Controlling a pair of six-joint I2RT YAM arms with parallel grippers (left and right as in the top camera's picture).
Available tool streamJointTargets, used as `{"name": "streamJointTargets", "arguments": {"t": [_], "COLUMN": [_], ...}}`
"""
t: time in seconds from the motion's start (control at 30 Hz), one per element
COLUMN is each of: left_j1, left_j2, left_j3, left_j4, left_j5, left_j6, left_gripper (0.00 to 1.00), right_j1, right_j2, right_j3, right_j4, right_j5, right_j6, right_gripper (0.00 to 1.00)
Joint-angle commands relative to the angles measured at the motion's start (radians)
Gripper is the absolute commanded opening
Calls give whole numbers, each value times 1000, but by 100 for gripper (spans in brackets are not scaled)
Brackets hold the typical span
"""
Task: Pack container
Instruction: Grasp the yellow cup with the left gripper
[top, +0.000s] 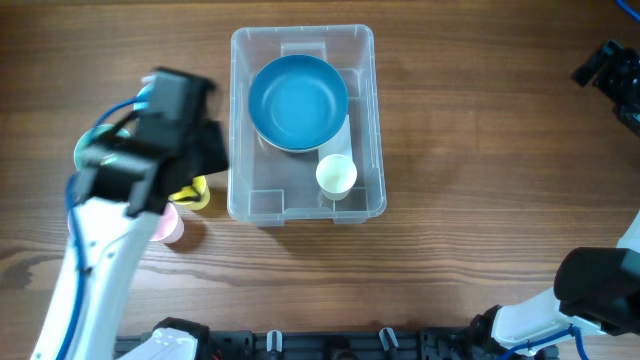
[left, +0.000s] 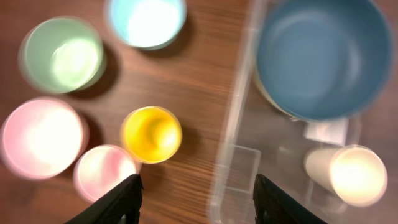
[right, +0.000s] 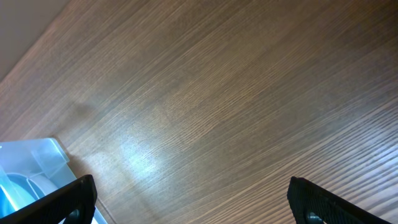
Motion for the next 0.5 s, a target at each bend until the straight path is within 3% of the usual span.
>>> {"name": "streamJointTargets", "arguments": {"t": [0.0,0.23,0.47], "left_j1": [126,203,202], "left_j2": [34,186,425], "left_j3": [-64,-278,-321], "left_j4": [4,168,282], "left_j5": [94,173,173], "left_j6": [-64,-68,-67], "left_gripper": [58,57,56], "right_j1": [0,0,0], "right_j2": [9,9,9], "right_j3": [-3,-3,-3], "right_j4": [-2,-5,-4], "right_j5": [-9,-9,-9], "right_j6": [-1,-1,-1], "right_gripper": [99,100,100]}}
